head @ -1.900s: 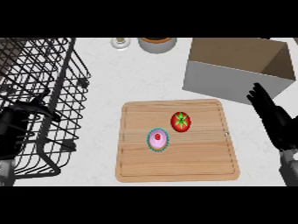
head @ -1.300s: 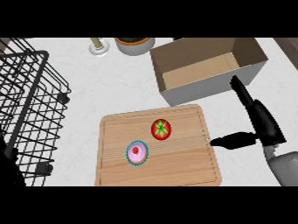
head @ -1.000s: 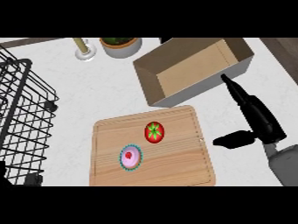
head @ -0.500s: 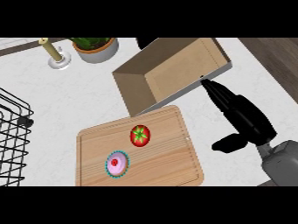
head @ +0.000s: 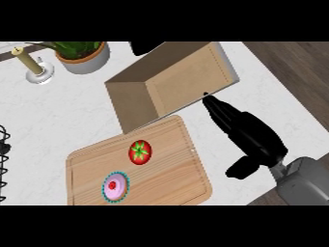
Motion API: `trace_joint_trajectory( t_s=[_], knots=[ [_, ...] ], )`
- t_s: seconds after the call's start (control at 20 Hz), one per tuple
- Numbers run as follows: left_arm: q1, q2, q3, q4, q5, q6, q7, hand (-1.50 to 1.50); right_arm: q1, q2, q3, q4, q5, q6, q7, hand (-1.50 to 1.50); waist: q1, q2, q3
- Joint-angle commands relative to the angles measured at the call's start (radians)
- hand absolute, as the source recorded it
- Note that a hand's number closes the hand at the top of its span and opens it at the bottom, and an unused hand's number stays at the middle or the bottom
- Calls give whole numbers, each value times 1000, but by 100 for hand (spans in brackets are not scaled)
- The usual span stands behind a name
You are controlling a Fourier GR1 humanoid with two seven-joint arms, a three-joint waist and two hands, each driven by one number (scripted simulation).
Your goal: Pick the tomato from the cutting board and place it in the cardboard box
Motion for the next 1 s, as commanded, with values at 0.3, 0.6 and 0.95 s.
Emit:
trace_joint_trajectory(
  t_s=[0.3,0.6,0.95],
  knots=[
    [-234,310,-493,46,236,-259,-80,0,-39,88,83,8,63,67,229,-150,85,33,-22],
    [-384,408,-621,19,450,-327,-149,0,-44,145,96,24,104,94,447,-150,212,38,-20],
    [-566,453,-572,76,780,-388,-284,0,-97,277,87,34,172,70,666,-150,316,50,-15]
  ],
)
